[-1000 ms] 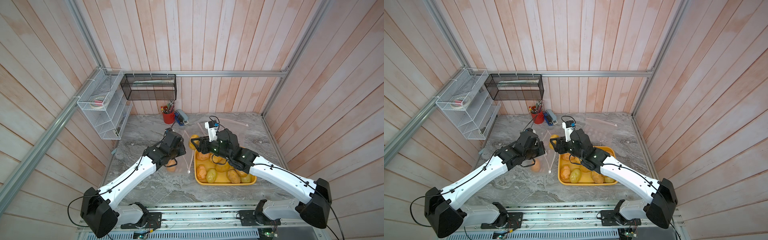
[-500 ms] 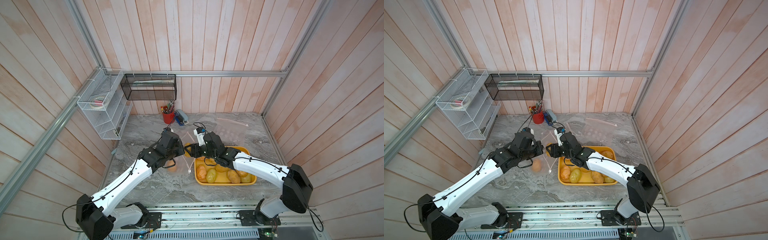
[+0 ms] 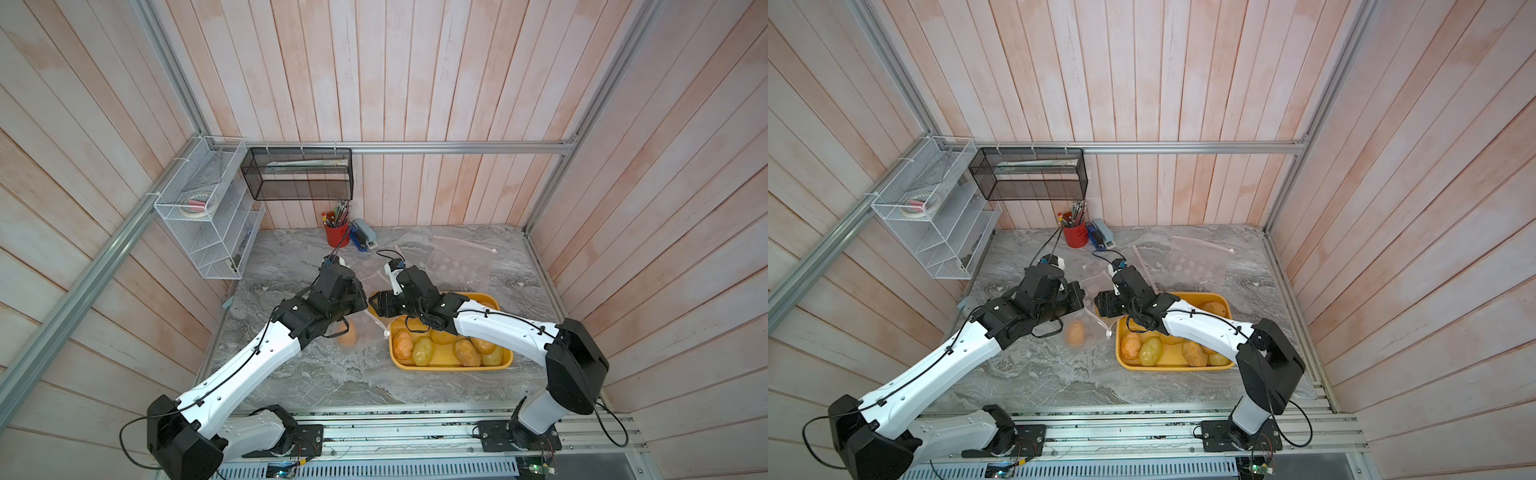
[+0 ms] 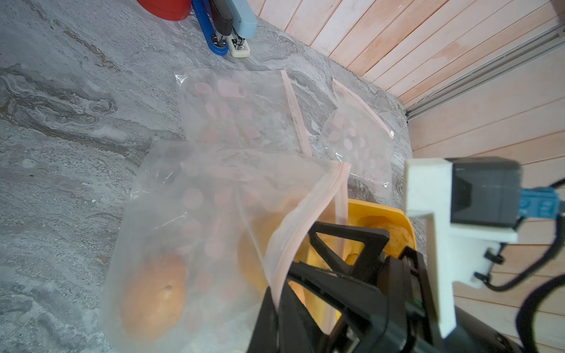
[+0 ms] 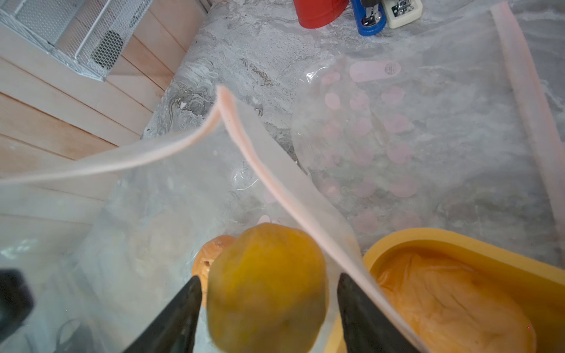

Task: Put the potatoes into a zipper bag and zip it
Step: Place the potato into the zipper food storage bag, then pick up the potato from the basket.

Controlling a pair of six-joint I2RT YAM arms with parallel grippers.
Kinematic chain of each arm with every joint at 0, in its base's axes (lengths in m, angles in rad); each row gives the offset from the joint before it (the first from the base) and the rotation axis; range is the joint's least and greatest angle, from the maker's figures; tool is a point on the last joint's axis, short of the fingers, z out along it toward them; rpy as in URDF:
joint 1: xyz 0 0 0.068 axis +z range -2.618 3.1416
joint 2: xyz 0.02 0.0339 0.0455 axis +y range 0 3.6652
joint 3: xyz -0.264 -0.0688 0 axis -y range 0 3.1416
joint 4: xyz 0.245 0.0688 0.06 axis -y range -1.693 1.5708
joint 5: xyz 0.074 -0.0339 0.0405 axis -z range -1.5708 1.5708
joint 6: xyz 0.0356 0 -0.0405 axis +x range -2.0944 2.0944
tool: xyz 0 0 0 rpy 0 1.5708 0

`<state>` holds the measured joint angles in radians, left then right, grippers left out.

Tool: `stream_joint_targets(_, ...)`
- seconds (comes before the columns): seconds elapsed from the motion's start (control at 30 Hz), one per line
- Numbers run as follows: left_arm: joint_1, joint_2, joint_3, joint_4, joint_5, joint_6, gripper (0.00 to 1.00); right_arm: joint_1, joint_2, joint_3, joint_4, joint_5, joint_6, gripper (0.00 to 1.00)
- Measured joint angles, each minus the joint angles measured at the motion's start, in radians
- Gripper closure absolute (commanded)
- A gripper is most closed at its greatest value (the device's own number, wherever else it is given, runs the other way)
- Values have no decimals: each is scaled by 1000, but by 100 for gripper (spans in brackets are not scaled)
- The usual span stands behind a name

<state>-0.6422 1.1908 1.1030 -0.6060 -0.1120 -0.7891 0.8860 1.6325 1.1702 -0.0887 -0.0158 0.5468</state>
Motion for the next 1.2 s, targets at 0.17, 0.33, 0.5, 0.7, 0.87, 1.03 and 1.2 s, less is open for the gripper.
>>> stream_joint_targets(0.17, 0, 0, 0, 0, -1, 0, 100, 19, -11, 11, -10, 12, -20, 16)
stream_joint_targets(0.33, 0, 2, 0, -1, -9, 0, 100, 30, -79, 11, -45, 34, -33, 15)
stream_joint_targets(0.5, 0, 16, 0, -4, -19, 0, 100, 30, -227, -4, -72, 120, -53, 11)
stream_joint_targets(0.7, 0, 19, 0, -8, -21, -1, 100, 27, -428, -42, -127, 351, -65, 8)
stream_joint_targets(0.87, 0, 19, 0, -8, -24, -1, 100, -44, -517, -139, -190, 488, -42, 8)
stream_joint_targets(1.03, 0, 19, 0, -8, -27, -1, 100, -150, -537, -211, -270, 527, -8, 8)
stream_joint_targets(1.2, 0, 19, 0, -8, -29, -1, 100, -208, -615, -305, -346, 550, 50, 4)
